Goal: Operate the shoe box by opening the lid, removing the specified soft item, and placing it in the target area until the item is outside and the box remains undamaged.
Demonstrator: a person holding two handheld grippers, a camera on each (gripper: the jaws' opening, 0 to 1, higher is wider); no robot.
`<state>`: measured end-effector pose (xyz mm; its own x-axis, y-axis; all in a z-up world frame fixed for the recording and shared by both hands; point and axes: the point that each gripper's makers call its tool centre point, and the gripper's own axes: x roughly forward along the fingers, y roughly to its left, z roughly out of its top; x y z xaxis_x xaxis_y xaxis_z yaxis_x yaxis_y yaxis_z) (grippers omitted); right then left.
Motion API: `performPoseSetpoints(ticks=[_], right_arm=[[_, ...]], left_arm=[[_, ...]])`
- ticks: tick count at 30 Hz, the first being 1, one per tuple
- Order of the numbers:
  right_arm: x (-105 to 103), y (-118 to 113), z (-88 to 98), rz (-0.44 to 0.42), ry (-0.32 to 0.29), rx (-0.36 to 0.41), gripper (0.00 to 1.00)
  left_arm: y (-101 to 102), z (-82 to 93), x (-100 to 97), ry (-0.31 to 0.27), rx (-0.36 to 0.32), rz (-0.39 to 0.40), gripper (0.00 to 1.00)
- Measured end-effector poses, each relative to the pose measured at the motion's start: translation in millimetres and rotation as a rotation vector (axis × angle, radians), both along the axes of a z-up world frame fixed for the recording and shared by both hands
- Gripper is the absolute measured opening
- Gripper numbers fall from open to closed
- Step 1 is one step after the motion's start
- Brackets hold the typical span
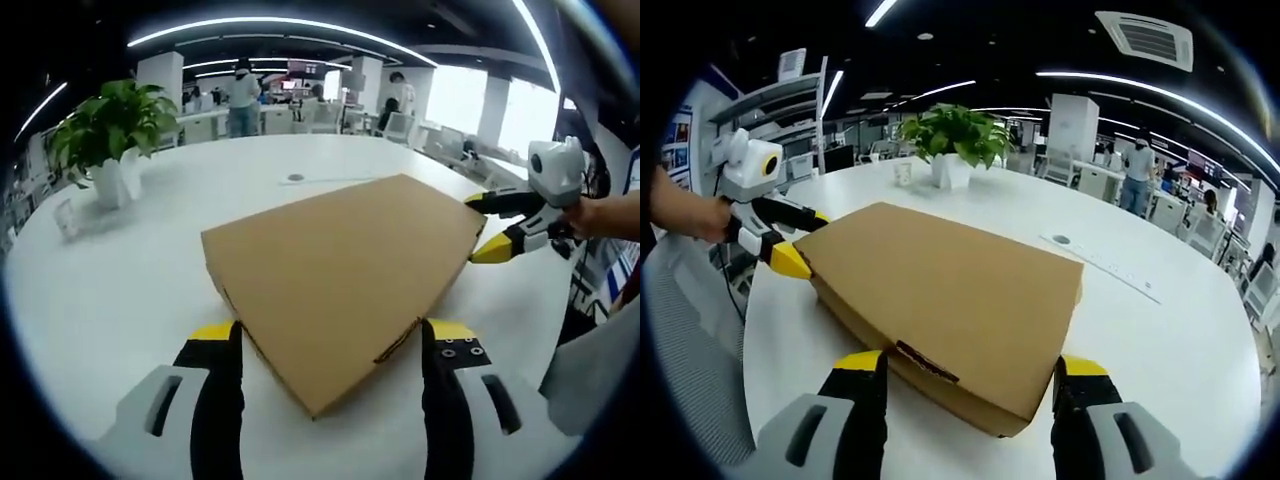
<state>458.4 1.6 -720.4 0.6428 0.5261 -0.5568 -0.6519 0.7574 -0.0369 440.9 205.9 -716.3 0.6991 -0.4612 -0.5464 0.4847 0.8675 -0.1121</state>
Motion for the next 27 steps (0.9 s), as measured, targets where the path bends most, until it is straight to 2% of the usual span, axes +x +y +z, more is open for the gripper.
performPoseSetpoints(ticks=[27], right_arm=[[-11, 25, 1.2, -0.087, -0.005, 0.019, 0.63]], left_arm=[[24, -0.5, 8.7, 0.043, 0.022, -0.092, 0.7]])
